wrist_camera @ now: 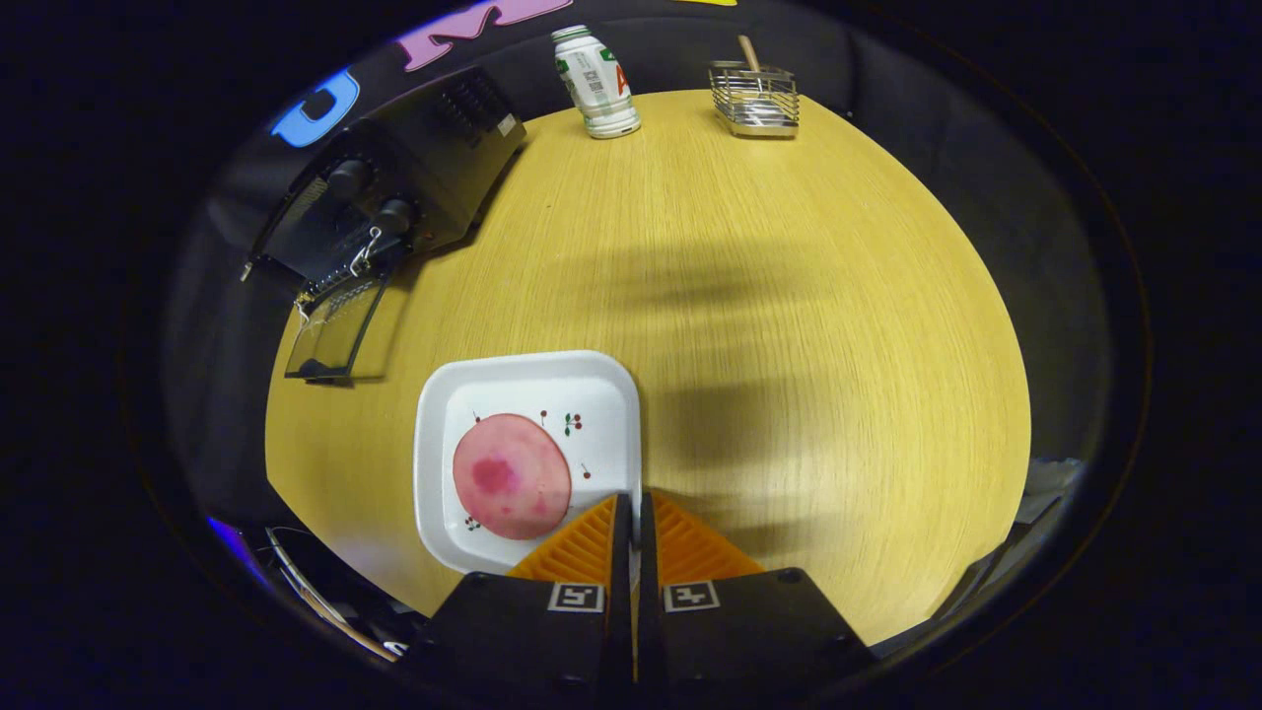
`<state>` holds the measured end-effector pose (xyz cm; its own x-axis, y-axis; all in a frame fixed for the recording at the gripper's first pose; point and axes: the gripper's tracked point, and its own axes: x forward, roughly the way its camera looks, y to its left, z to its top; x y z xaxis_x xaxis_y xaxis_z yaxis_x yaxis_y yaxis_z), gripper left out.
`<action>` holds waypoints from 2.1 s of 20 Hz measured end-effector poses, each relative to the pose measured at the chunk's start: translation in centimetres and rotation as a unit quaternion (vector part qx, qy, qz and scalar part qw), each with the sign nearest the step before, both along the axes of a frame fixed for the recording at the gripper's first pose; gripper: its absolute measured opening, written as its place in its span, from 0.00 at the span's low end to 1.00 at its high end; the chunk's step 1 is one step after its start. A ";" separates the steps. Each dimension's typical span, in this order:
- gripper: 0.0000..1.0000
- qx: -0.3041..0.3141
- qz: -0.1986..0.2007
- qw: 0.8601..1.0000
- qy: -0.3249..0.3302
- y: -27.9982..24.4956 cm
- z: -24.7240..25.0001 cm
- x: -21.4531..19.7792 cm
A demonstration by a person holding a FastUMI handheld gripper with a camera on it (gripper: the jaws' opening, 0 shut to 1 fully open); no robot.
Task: Open the toaster oven, put the food inside, and close the toaster oven door.
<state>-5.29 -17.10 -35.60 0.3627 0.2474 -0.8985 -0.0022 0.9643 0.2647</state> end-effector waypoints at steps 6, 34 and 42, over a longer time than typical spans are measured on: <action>0.05 0.070 -0.020 0.997 0.031 1.1 -0.1 -0.9; 0.05 0.300 -0.280 0.911 -0.035 11.8 10.9 -7.6; 0.05 0.326 -0.278 0.902 -0.059 18.6 12.5 -2.5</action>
